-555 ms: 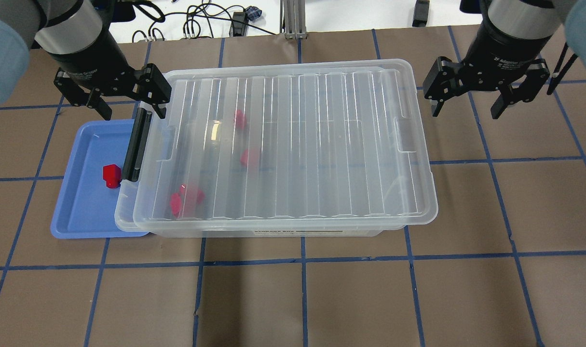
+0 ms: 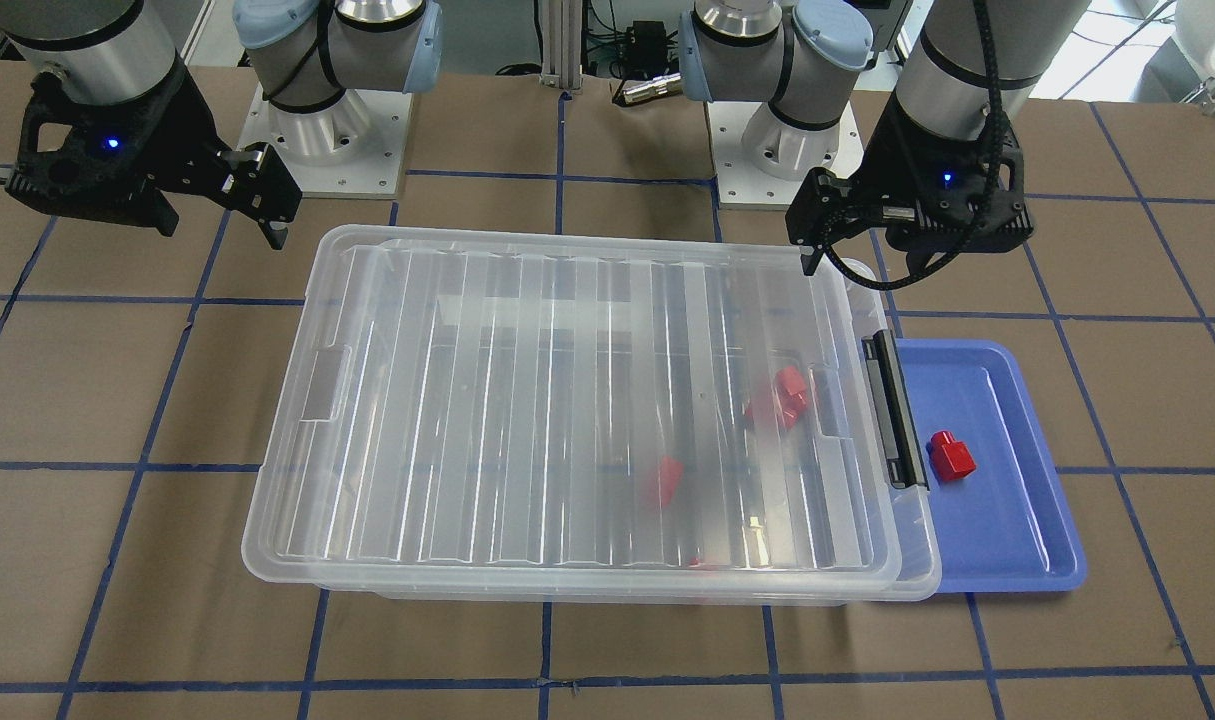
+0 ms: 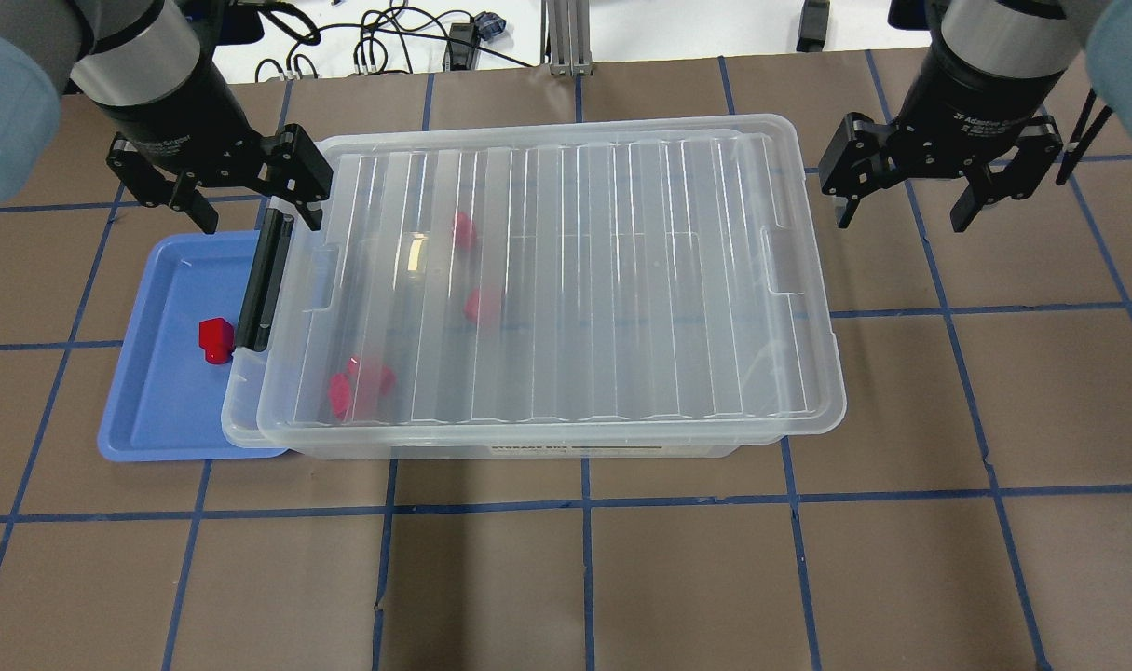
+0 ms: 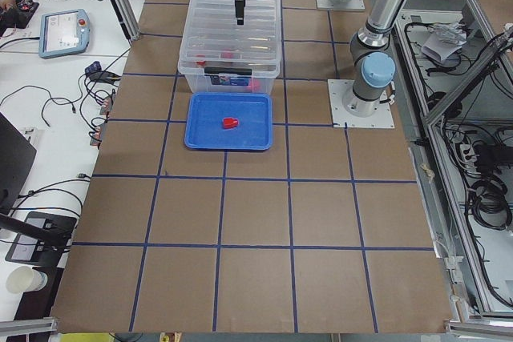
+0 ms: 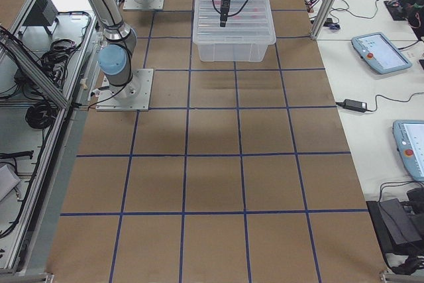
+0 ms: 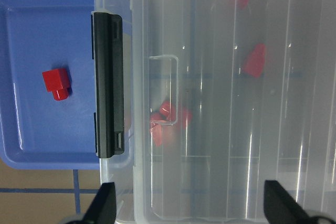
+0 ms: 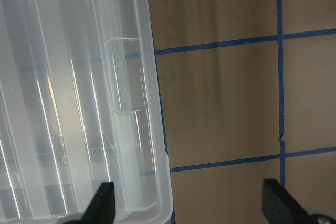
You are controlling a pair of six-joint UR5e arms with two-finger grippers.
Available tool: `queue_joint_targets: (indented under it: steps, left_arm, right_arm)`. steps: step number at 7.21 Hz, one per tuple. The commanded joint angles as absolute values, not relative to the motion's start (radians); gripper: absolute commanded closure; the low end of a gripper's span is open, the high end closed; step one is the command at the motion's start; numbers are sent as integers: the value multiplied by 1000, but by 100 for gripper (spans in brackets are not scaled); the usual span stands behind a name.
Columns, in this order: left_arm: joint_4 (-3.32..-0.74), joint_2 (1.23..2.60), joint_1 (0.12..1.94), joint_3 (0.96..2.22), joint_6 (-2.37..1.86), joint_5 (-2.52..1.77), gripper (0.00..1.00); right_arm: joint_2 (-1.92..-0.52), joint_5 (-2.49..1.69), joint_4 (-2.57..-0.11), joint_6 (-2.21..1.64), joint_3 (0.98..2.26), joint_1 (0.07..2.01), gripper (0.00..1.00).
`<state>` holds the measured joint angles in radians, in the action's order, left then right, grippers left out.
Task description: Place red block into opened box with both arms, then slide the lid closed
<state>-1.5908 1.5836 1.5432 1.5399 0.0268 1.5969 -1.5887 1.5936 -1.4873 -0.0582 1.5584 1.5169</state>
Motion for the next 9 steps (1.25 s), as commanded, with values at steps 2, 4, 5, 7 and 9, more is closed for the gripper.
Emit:
queue_joint_targets:
  steps: [2,4,5,7,9]
  left_arm:
    - [-1591,1575,1540,1540,28,1597,0]
    - [-1591,1588,1540,1540,28,1597,0]
    - [-1591,1591,1540,1539,26,1598,0]
    - [-1591,1589,1540,1539,25,1598,0]
    - [-1591,1585,1540,1539,25,1597,0]
  right_arm:
    - [-1576,1595,-1491,-58,1560,1513,0]
    - [-1505,1580,-1499,-60,1575,1511,0]
    - [-1478,1585,-1502,-63,1577,1511,0]
    - [-1435,1591,-1522,-66,1577,1511,0]
    - [-1385,1586,-1583,-72,1578,1511,0]
